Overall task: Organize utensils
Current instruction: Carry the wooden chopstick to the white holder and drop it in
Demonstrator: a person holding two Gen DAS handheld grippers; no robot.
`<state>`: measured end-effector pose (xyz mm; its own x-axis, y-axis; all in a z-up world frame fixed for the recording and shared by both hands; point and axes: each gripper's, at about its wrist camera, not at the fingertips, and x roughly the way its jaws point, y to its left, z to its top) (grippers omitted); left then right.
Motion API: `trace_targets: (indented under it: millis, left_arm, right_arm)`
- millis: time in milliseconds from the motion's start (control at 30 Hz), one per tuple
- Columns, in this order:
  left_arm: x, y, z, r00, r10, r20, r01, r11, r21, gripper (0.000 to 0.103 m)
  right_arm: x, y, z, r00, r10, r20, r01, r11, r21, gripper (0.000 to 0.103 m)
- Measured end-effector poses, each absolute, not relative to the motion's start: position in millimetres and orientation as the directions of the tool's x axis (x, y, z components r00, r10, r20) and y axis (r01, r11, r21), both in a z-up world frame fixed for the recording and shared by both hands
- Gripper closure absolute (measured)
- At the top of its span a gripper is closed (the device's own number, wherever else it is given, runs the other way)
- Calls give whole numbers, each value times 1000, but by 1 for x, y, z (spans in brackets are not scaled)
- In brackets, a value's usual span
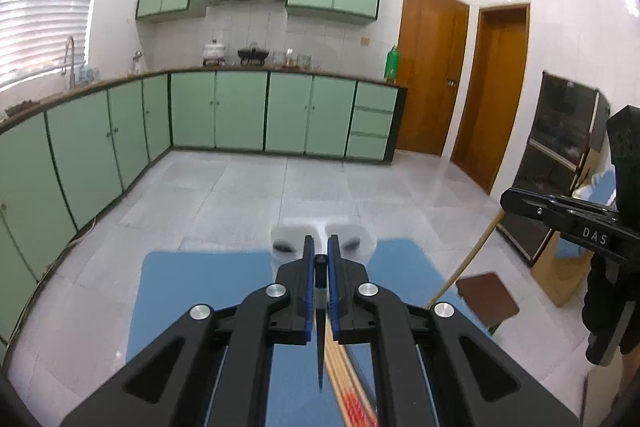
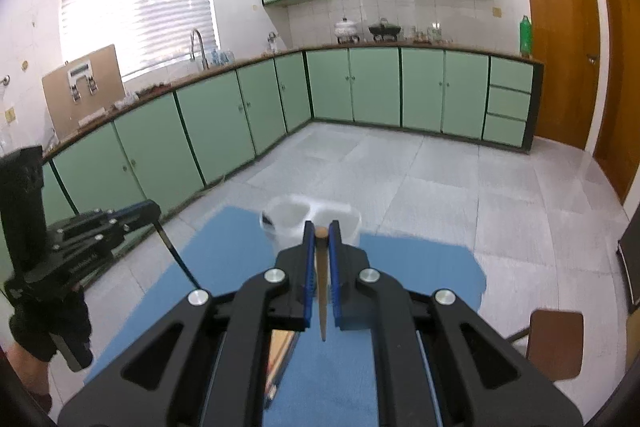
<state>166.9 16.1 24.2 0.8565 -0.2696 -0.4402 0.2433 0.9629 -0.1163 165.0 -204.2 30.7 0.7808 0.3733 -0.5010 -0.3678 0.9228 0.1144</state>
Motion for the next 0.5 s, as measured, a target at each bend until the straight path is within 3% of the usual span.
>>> trace_targets:
  millis: [233,500]
  left_arm:
    - [209,3,87,914,-267,-306,251,964,-89,97]
    - [270,-17,114,960,-196,-201,194,981,-28,97]
  right_arm:
    - [207,-192,95,831,366,-419,-364,927,87,97]
    - [264,-182,99,854,315,-415,-308,948,85,97]
